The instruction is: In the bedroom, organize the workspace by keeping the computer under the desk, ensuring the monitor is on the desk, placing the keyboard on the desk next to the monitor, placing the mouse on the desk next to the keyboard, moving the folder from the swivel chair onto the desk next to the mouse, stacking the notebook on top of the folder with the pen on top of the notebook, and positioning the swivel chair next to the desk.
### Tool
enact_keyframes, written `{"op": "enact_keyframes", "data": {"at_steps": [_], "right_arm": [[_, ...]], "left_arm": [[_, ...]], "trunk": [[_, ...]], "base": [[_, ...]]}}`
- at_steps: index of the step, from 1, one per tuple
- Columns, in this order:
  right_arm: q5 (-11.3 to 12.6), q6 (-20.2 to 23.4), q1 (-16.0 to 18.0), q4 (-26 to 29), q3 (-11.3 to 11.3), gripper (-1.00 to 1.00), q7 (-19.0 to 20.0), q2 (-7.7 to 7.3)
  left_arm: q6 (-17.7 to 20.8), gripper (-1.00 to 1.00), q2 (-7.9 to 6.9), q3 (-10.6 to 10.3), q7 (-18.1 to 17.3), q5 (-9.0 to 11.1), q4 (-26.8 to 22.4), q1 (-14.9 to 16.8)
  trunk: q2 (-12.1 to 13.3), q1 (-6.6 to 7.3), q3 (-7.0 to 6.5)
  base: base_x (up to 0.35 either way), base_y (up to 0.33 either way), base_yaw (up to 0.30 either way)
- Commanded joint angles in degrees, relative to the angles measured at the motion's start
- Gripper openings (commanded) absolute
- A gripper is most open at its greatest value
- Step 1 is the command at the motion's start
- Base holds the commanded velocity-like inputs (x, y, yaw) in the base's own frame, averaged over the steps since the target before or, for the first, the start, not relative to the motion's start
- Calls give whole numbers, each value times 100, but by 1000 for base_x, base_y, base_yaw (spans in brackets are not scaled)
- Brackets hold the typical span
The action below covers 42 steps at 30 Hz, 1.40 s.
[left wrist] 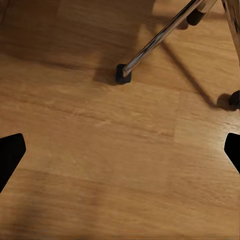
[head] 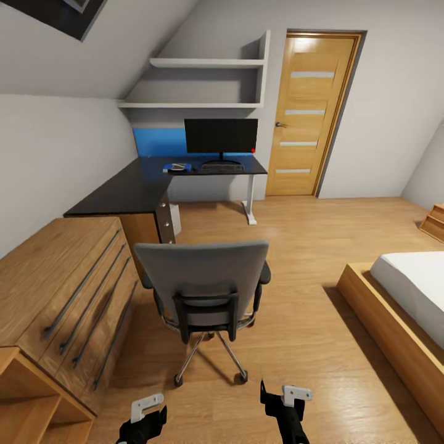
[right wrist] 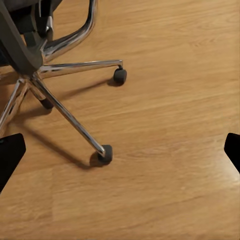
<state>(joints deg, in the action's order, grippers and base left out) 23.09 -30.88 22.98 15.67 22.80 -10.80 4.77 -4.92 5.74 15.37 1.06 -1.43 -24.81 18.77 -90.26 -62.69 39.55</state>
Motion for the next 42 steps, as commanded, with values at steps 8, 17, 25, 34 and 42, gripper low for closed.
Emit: {"op": "enact_keyframes", "data": {"at_steps": [8, 17, 25, 34, 42], "right_arm": [[20, -14, 5, -2, 57, 100, -45, 6], [22, -17, 5, -2, 51, 100, -45, 5], [21, -23, 5, -2, 42, 100, -45, -1], [20, -44, 5, -2, 38, 100, -45, -2], [20, -162, 5, 26, 47, 100, -49, 9]], "left_arm": [[-18, 100, -2, 18, 14, -15, 2, 3], [-18, 100, -3, 18, 17, -15, 2, 3], [-18, 100, 0, 13, 17, -15, 2, 3], [-11, 100, 8, 14, 18, -4, -1, 3], [22, 100, 69, -4, 24, -10, -376, 7]], "trunk": [[-325, -175, 149], [-686, -373, 311], [-1007, -549, 454], [-1368, -746, 616], [-1688, -922, 759]], "base": [[-16, 0, 92], [-1, 0, 104], [0, 0, 11], [0, 0, 1], [0, 0, 0]]}}
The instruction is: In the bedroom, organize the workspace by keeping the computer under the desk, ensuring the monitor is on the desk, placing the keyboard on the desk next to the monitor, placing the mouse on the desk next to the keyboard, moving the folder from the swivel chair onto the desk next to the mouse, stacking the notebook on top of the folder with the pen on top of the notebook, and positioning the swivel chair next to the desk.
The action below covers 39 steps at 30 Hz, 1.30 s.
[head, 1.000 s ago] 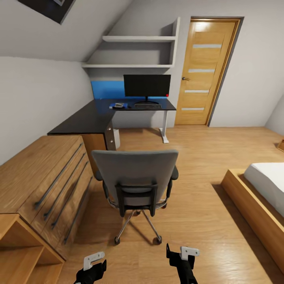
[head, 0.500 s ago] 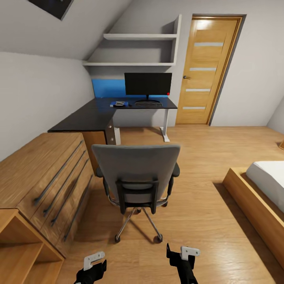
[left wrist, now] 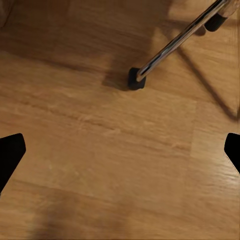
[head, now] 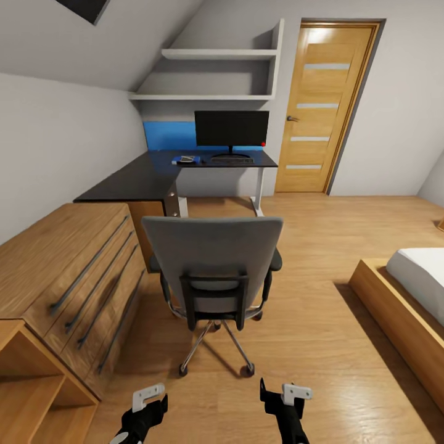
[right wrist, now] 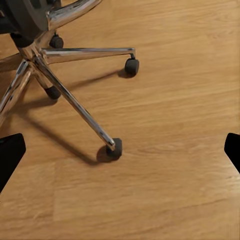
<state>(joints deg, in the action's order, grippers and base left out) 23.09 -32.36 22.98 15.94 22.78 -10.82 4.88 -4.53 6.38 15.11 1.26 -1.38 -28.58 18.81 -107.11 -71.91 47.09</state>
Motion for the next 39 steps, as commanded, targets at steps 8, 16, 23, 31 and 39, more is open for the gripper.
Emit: {"op": "enact_keyframes", "data": {"at_steps": [8, 16, 23, 31, 39], "right_arm": [[-1, 154, 140, 228, 58, 100, -113, 135], [-139, 688, 453, 428, 59, 100, -205, 189], [-516, 922, 579, 604, 57, 100, -235, 205], [-683, 1011, 718, 880, 59, 100, -255, 292], [-706, 1007, 740, 954, 54, 100, -275, 323]], "left_arm": [[27, 100, 31, 11, 5, -32, -238, 167], [196, 100, 42, 10, 13, -31, -273, 468], [582, 100, 179, 1, 12, -41, -300, 703], [673, 100, 226, -2, 8, -37, -381, 924], [684, 100, 310, -23, -2, -44, -510, 991]], "trunk": [[-324, -176, 149], [-645, -351, 293], [-926, -505, 418], [-1247, -681, 562], [-1568, -856, 705]], "base": [[0, 0, 0], [0, 0, 0], [0, 0, 0], [0, 0, 0], [0, 0, 0]]}}
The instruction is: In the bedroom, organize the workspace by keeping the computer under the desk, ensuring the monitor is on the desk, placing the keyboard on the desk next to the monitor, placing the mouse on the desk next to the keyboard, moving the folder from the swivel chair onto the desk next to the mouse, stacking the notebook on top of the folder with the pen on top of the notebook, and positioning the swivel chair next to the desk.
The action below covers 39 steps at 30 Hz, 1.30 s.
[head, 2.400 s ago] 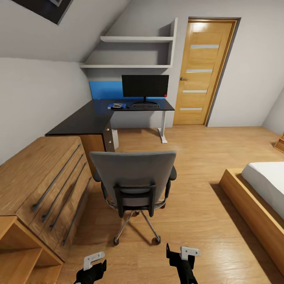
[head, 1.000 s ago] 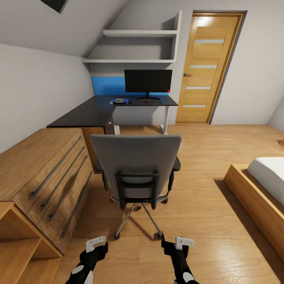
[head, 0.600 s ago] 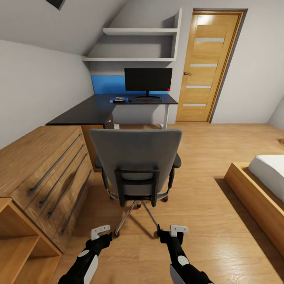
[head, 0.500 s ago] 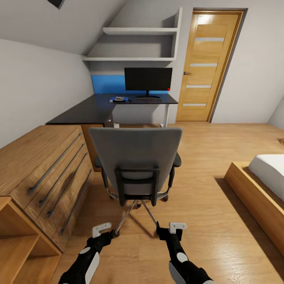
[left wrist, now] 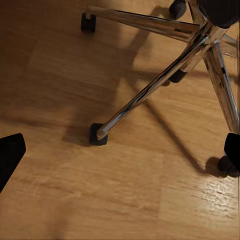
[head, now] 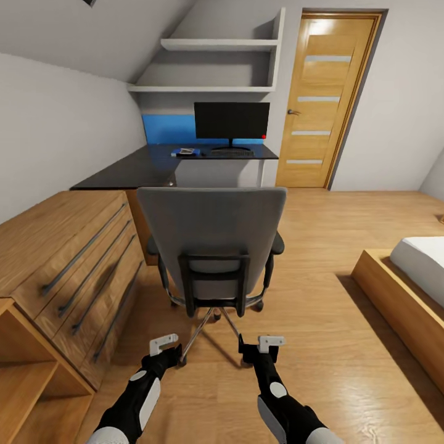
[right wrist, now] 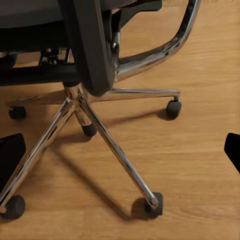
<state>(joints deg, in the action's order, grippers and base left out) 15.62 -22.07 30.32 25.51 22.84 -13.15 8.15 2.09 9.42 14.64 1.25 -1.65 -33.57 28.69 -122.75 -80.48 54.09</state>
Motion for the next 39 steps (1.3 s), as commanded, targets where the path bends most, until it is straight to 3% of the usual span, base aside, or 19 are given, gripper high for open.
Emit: {"op": "enact_keyframes", "data": {"at_steps": [1, 5, 8, 9, 10, 14, 16, 21, 29, 33, 39], "right_arm": [[41, -24, 7, 4, 48, 100, -44, -5], [35, -41, 9, 30, 46, 100, -46, -9], [36, -75, 9, 58, 41, 100, -44, -12], [36, -102, 9, 62, 39, 100, -42, -13], [37, -124, 9, 63, 38, 100, -42, -14], [38, -370, 9, 73, 46, 100, -40, -13], [38, -787, 9, 70, 50, 100, -39, -11], [38, -1284, 9, 55, 43, 100, -46, -14], [38, -1400, 9, 44, 29, 100, -48, -18], [38, -1333, 9, 44, 31, 100, -51, -17], [21, -776, 9, 62, 42, 100, -142, -17]], "left_arm": [[23, 100, 16, 18, -1, -18, -44, 4], [27, 100, 55, -107, 3, -19, -208, 11], [21, 100, 58, -459, 18, -19, -276, 12], [11, 100, 58, -714, 54, -15, -281, 13], [6, 100, 58, -836, 83, -10, -274, 13], [-61, 100, 58, -1184, 267, 7, -170, 14], [-303, 100, 58, -1292, 361, 3, -114, 14], [-579, 100, 58, -1366, 414, -5, 92, 14], [-891, 100, 49, -1382, 427, -2, 184, 14], [-1112, 100, 51, -1378, 428, -2, 191, 14], [-1258, 100, 49, -1375, 423, -2, 193, 14]], "trunk": [[-44, -22, 23], [-204, -110, 95], [-324, -175, 149], [-365, -197, 167], [-405, -219, 185], [-565, -307, 257], [-645, -351, 293], [-846, -461, 383], [-1167, -637, 526], [-1327, -724, 598], [-1568, -856, 706]], "base": [[0, 0, 0], [0, 0, 0], [0, 0, 0], [0, 0, 0], [0, 0, 0], [0, 0, 0], [0, 0, 0], [0, 0, 0], [0, 0, 0], [0, 0, 0], [0, 0, 0]]}}
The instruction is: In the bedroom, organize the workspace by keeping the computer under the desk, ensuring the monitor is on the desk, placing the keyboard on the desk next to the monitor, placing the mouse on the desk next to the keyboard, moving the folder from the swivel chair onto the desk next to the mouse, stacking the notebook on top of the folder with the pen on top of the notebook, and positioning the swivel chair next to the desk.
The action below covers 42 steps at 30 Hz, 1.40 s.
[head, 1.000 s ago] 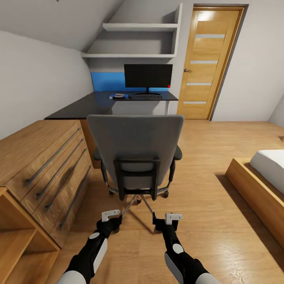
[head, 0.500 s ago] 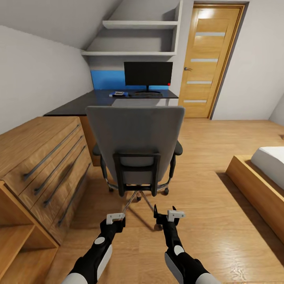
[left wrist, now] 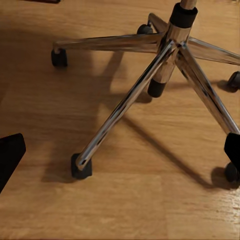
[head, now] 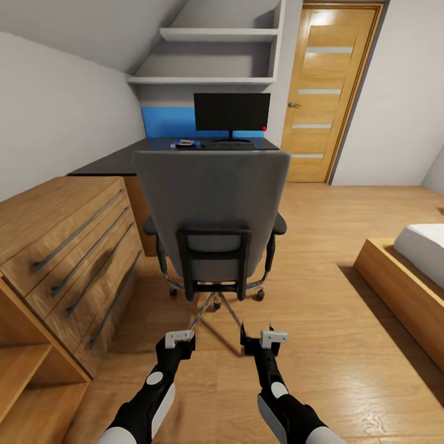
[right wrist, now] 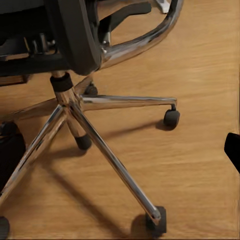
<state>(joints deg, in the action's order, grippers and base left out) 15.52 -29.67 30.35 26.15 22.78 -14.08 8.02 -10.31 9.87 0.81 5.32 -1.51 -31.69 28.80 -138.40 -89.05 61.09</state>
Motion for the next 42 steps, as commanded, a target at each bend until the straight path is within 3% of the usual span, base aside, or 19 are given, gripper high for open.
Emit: {"op": "enact_keyframes", "data": {"at_steps": [1, 12, 20, 29, 38, 42], "right_arm": [[-3, 99, 6, 3, 48, 100, -91, -7], [-228, 254, 6, 76, 41, 100, -179, -11], [-240, 212, 6, 382, 58, 100, -296, -2], [-285, 278, 6, 529, 72, 100, -447, 14], [-360, 260, 2, 1016, 59, 100, -501, -20], [-552, 247, -7, 1061, 76, 100, -502, -31]], "left_arm": [[-30, 100, 1, 9, 15, -16, 6, 3], [-134, 100, -6, 26, 10, -11, 12, 3], [-201, 100, -18, 24, -24, 0, 10, 3], [-450, 100, -35, 60, 7, 9, 4, 3], [-710, 100, -71, 67, 7, 7, 42, 3], [-729, 100, -86, 66, -33, 2, 59, 3]], "trunk": [[-44, -21, 23], [-484, -263, 221], [-495, -283, 398], [-495, -283, 398], [-495, -283, 398], [-495, -283, 398]], "base": [[0, 0, 0], [0, 0, 0], [0, 0, 0], [0, 0, 0], [4, 0, 0], [190, 0, 0]]}}
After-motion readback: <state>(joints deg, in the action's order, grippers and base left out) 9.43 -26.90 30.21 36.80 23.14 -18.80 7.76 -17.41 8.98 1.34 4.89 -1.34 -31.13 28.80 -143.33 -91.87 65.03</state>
